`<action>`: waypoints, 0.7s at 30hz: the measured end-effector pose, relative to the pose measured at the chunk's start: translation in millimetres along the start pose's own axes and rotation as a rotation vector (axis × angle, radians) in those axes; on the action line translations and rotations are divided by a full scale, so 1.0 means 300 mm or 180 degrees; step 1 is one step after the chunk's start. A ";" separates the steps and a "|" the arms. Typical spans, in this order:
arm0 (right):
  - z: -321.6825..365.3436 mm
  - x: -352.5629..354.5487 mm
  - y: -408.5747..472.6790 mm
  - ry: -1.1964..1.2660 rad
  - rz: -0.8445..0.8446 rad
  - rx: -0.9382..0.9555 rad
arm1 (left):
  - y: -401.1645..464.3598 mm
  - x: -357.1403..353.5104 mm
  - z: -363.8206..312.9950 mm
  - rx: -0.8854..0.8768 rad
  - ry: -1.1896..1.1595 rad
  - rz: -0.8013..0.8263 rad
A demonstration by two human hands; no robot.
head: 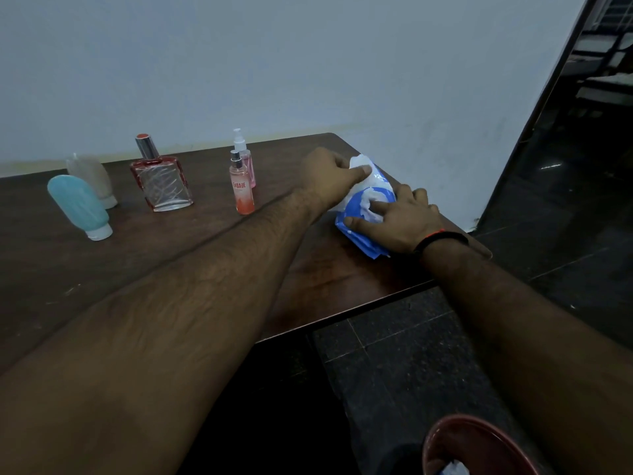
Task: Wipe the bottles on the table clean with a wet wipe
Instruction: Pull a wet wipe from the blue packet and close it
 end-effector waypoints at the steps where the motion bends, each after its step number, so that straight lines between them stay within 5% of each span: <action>1: -0.001 0.000 -0.003 0.0006 -0.0011 0.0017 | -0.008 0.019 0.004 -0.0034 -0.0014 -0.0267; 4: -0.010 -0.003 -0.008 -0.0020 -0.0045 0.0051 | -0.026 0.066 0.064 0.0163 0.0104 -0.0869; 9: -0.009 -0.026 -0.015 -0.0229 0.0066 0.0102 | -0.010 -0.018 0.145 0.0529 0.0141 -0.0355; 21: 0.011 -0.019 0.046 -0.0393 -0.0001 0.0103 | 0.020 -0.082 0.246 0.0498 -0.0493 -0.0510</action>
Point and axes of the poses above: each hand's wrist, its own y-axis towards the middle knuckle, its own x-axis out of the back of the hand, z = x × y, the point moved 10 cm from there along y, towards the middle knuckle, and after that the axes turned 14 degrees about -x, right-handed, at the moved point
